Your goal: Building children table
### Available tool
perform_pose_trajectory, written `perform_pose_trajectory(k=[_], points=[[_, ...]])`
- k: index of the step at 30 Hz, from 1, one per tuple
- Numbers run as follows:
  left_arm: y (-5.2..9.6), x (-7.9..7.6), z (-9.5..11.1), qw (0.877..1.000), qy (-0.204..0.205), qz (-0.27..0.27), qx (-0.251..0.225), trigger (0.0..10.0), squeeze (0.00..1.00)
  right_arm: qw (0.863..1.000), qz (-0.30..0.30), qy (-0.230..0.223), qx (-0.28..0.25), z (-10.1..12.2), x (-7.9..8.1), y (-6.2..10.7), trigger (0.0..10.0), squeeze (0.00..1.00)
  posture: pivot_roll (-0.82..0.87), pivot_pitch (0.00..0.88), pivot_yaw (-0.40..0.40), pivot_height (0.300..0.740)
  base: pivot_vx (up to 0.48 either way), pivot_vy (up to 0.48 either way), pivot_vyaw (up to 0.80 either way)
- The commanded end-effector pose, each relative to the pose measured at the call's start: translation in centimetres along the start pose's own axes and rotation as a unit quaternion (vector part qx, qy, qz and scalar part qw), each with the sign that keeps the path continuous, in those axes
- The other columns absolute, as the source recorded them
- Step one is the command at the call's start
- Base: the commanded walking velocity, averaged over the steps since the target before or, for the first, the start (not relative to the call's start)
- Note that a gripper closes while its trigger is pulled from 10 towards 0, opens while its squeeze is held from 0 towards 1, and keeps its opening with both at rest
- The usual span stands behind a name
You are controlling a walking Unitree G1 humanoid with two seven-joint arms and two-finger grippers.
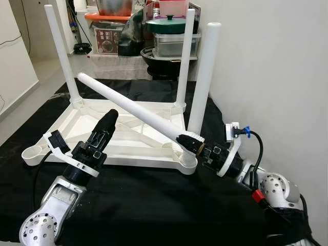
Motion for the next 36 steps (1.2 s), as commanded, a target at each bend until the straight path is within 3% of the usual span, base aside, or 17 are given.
perform_pose_trajectory(k=[1,13,16,28,29,35,36], points=[[0.4,0.6,0.2,1.000,0.000,0.017,0.004,10.0,0.00,0.999,0.040,-0.009,0.002,-0.5,1.0,-0.2,0.0,0.00,0.08,0.000,-0.046,0.740,0.000,0.000,0.00],[0.2,0.8,0.2,1.000,-0.006,0.019,0.010,10.0,0.00,0.995,0.086,-0.004,0.043,-2.6,2.7,0.1,0.0,0.00,0.08,0.000,-0.039,0.740,0.000,0.000,0.00],[0.2,0.8,0.3,1.000,-0.008,0.019,0.010,10.0,0.00,0.993,0.104,0.018,0.052,-2.7,3.4,0.3,0.0,0.00,0.08,0.000,-0.037,0.740,0.000,0.000,0.00],[0.3,0.8,1.3,1.000,-0.025,0.017,0.003,10.0,0.00,0.988,0.102,0.029,0.109,-4.8,3.3,1.2,0.0,0.00,0.08,0.000,-0.038,0.740,0.000,0.000,0.00],[0.3,0.8,1.4,1.000,-0.028,0.014,0.001,0.0,0.00,0.988,0.093,0.034,0.117,-4.9,3.0,1.3,0.0,0.00,0.08,0.000,-0.040,0.740,0.000,0.000,0.00],[0.4,0.5,1.4,0.999,-0.039,0.010,0.002,0.0,0.00,0.989,0.074,0.047,0.123,-4.7,2.3,1.5,0.0,0.00,0.08,0.000,-0.040,0.740,0.000,0.000,0.00],[0.6,0.1,1.2,0.999,-0.040,0.000,0.011,0.0,0.00,0.989,0.063,0.064,0.114,-3.6,1.7,1.6,0.0,0.00,0.09,0.000,-0.041,0.740,0.000,0.000,0.00]])
Point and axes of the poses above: a point about 5 cm out from each wrist's last joint towards the gripper, its own y axis pointing back from the gripper into the wrist, its own z axis along the axis of the wrist's last joint, x = y × z, the point moved 1 cm from there along -y, pointing out of the wrist towards the gripper, and after that the axes turned 1 degree about -y, right-handed, at the moved point
